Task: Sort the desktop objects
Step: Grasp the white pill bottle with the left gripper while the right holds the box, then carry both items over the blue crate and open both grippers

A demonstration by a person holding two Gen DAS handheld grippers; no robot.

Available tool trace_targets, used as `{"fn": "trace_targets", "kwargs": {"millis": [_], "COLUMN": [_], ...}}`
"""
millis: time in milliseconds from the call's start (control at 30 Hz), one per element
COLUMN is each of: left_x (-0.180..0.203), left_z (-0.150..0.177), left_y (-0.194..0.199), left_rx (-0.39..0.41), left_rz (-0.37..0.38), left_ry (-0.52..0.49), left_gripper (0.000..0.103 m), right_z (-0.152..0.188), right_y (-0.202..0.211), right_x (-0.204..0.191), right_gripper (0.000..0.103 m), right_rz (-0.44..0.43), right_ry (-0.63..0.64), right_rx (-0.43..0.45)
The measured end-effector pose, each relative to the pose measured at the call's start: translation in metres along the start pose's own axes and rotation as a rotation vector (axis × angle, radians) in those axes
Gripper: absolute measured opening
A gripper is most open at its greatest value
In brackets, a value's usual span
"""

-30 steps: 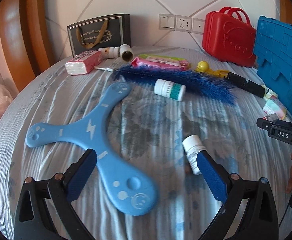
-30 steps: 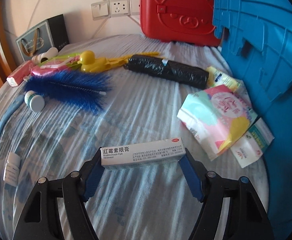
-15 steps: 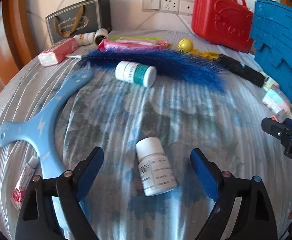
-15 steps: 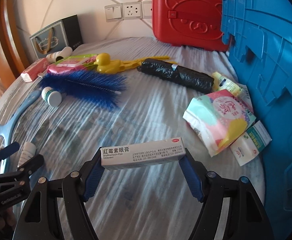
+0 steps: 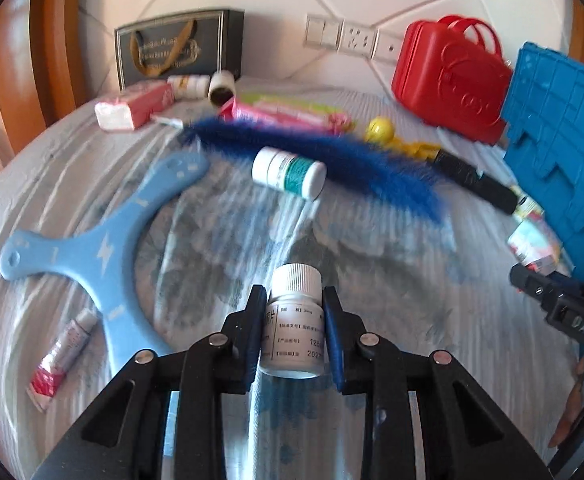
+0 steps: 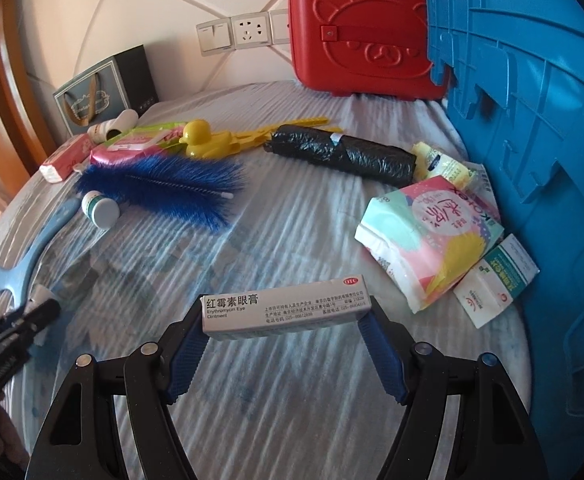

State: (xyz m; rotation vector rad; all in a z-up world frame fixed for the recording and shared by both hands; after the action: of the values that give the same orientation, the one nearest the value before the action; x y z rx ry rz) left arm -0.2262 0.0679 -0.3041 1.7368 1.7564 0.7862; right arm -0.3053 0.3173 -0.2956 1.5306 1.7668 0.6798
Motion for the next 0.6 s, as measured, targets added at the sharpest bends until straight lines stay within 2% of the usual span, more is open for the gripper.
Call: {"fn": "trace_targets", "kwargs": {"millis": [67,233,367,500,600], "left_x": [0.001,-0.001,-0.007,-0.002,0.012], "left_z": [-0.008,-0.019,-0.026,-0.043,-0.069], "left_y": [0.009,0.03,0.044,0.074,0.102], "left_rx": [0.015,0.029,0.042,0.092,0.141], "left_rz": [0.012,-0.019,-0.015,0.017,0.05], "left_ry": [-0.017,-0.05,-0.072,-0.098,-0.142], "left_gripper": [0.027,0.027,0.027,0.027,0.027], "right_z": [-0.001,-0.006,-0.01,-0.016,-0.028], "right_y": [0.005,0.024,0.042,0.071,0.107], "right_x": [-0.001,-0.008,-0.016,-0.025,-0.031], "right_gripper": [0.073,0.073,0.073,0.073,0.073], "right_rz": [-0.001,0.0,-0.005,-0.012,-0.021], "right_ry": [0.005,0.009,0.001,0.0,-0.012], "right_rx": [0.01,0.038,0.059,0.096,0.145]}}
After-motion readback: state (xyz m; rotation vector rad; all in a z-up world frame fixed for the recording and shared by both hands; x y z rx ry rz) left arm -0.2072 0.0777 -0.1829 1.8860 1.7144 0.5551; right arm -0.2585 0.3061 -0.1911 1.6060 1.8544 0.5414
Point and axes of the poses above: each gripper's, at about its wrist camera, not at the fingertips, and y roughly against the way its jaws point, x to its right, z to its underside, the point moved 7 cm from there along -y, roughly the way its jaws point, and after that the axes turned 8 degrees about -y, right-handed, at the moved point
